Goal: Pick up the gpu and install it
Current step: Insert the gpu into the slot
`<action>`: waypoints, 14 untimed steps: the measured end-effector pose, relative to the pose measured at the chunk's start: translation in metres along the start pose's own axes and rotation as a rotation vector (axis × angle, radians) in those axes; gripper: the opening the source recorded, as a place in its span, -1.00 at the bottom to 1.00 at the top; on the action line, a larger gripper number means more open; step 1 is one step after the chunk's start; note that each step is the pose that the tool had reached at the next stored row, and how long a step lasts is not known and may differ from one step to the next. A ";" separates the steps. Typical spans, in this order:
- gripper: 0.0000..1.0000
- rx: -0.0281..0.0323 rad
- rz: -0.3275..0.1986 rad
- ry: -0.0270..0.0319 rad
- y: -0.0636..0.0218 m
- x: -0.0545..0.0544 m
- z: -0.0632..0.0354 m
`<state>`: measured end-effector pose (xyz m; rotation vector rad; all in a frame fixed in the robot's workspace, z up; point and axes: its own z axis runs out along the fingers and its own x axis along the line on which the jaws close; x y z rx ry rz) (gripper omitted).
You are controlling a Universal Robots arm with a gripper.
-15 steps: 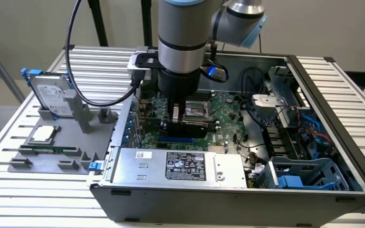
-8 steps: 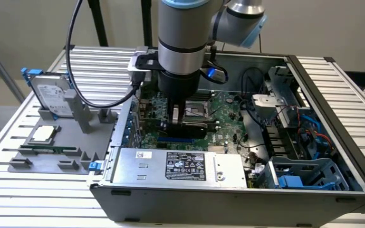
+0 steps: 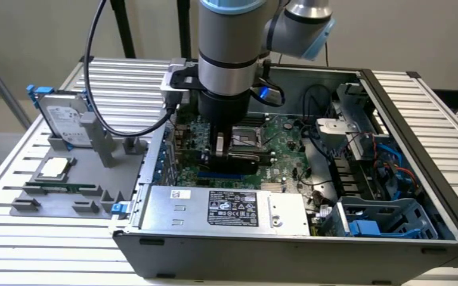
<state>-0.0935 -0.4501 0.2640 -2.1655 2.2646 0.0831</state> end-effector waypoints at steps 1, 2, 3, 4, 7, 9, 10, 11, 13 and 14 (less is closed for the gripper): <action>-1.00 0.0000 0.000 -0.0001 0.0001 0.000 0.0007; -1.00 -0.0001 0.000 -0.0002 0.0003 -0.001 0.0013; -1.00 -0.0002 0.000 -0.0001 0.0004 -0.001 0.0019; -1.00 -0.0003 0.000 0.0000 0.0005 -0.002 0.0025; -1.00 -0.0009 0.000 0.0001 0.0015 -0.002 0.0045; -1.00 -0.0019 0.000 0.0003 0.0022 -0.003 0.0055; -1.00 -0.0024 0.000 0.0003 0.0026 -0.003 0.0060; -1.00 -0.0030 0.000 0.0002 0.0028 -0.003 0.0064; -1.00 -0.0041 0.000 0.0005 0.0029 -0.003 0.0066; -1.00 -0.0044 0.000 0.0005 0.0030 -0.003 0.0067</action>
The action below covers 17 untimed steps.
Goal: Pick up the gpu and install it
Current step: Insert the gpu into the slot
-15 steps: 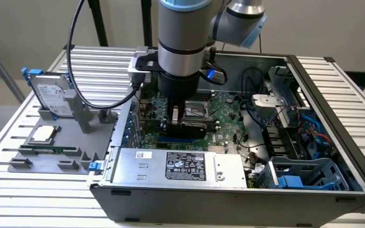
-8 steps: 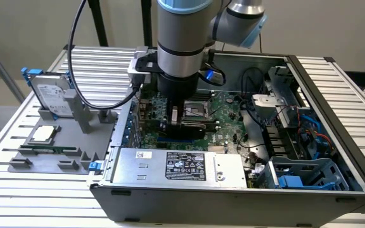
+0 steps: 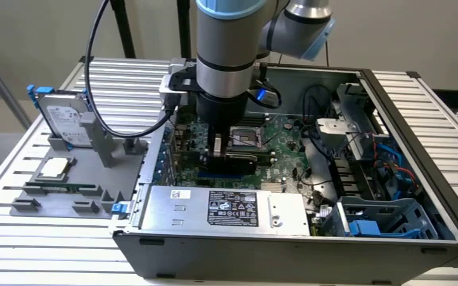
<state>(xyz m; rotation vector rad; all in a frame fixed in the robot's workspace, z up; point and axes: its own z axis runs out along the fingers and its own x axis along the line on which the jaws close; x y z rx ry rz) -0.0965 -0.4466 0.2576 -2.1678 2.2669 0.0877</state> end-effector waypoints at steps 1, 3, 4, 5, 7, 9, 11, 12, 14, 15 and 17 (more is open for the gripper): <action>-1.00 -0.0003 0.000 -0.0002 0.0000 0.000 0.0001; -1.00 -0.0006 0.001 -0.0002 0.0001 0.000 0.0001; -1.00 -0.0007 0.001 -0.0004 0.0001 0.000 0.0001; -1.00 -0.0008 0.001 -0.0006 0.0001 0.000 -0.0001; -1.00 -0.0011 0.001 -0.0009 0.0000 0.000 -0.0006; -1.00 -0.0024 0.001 -0.0004 0.0000 0.001 -0.0014; -1.00 -0.0035 0.002 -0.0003 0.0000 0.002 -0.0020; -1.00 -0.0037 0.002 -0.0004 0.0000 0.002 -0.0020; -1.00 -0.0041 0.002 -0.0002 0.0000 0.002 -0.0020; -1.00 -0.0041 0.002 -0.0001 0.0000 0.002 -0.0019; -1.00 -0.0043 0.002 -0.0002 0.0000 0.002 -0.0014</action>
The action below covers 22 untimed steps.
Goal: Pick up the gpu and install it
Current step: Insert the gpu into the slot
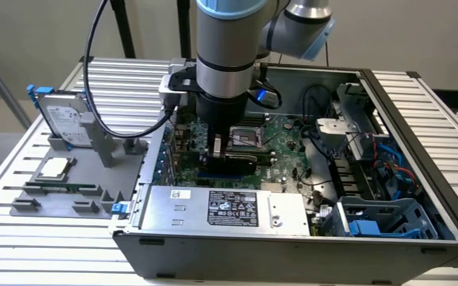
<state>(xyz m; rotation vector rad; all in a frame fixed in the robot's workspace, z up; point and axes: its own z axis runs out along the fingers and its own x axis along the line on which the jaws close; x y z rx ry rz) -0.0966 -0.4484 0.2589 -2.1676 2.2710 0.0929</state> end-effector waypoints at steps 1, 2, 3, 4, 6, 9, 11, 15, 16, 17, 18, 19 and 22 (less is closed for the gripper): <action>-1.00 -0.0002 0.000 0.0000 0.0000 0.000 0.0003; -1.00 -0.0006 0.000 0.0001 0.0000 0.000 0.0007; -1.00 -0.0012 0.001 0.0003 -0.0001 0.000 0.0010; -1.00 -0.0015 0.001 0.0003 -0.0001 0.000 0.0014; -1.00 -0.0022 0.002 0.0004 -0.0001 0.000 0.0020; -1.00 -0.0036 0.003 0.0004 -0.0002 0.000 0.0031; -1.00 -0.0050 0.004 0.0003 -0.0001 0.000 0.0036; -1.00 -0.0058 0.005 0.0003 -0.0002 0.000 0.0037; -1.00 -0.0057 0.005 0.0003 -0.0002 0.000 0.0038; -1.00 -0.0058 0.005 0.0003 -0.0002 0.000 0.0038; -1.00 -0.0058 0.005 0.0002 -0.0002 0.000 0.0038; -1.00 -0.0058 0.005 0.0002 -0.0002 0.000 0.0038; -1.00 -0.0058 0.004 0.0005 -0.0003 0.000 0.0037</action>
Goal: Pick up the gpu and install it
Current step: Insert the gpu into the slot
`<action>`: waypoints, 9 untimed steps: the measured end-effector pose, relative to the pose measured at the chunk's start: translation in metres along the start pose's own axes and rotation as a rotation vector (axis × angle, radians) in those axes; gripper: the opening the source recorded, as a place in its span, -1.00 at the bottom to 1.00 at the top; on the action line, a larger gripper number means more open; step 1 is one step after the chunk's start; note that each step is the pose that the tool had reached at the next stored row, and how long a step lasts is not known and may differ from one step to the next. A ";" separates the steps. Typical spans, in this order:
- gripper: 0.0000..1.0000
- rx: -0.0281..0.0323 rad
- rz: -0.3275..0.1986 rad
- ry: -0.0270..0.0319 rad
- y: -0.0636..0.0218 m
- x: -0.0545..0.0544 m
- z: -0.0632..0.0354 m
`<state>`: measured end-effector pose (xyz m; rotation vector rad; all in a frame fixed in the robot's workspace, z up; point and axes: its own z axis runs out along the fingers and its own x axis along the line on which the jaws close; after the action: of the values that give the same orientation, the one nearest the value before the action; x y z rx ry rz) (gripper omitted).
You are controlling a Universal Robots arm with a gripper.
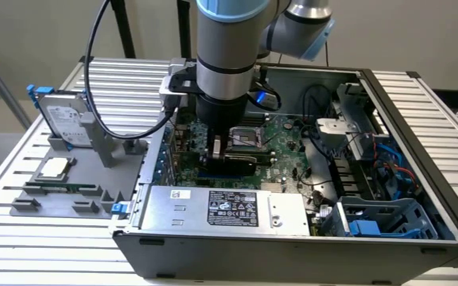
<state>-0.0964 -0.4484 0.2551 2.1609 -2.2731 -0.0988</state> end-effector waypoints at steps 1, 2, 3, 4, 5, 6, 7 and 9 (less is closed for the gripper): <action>-1.00 0.0001 0.000 0.0005 -0.0001 0.000 -0.0001; -1.00 0.0002 0.000 0.0010 -0.0002 0.000 -0.0002; -1.00 0.0002 0.000 0.0016 -0.0004 0.000 -0.0004; -1.00 0.0004 0.000 0.0022 -0.0005 0.000 -0.0006; -1.00 0.0004 0.000 0.0032 -0.0006 0.000 -0.0010; -1.00 0.0005 0.000 0.0040 -0.0007 0.000 -0.0013; -1.00 0.0004 0.000 0.0058 -0.0007 0.000 -0.0016; -1.00 0.0007 0.000 0.0099 -0.0007 0.000 -0.0017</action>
<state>-0.0956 -0.4483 0.2568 2.1563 -2.2687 -0.0872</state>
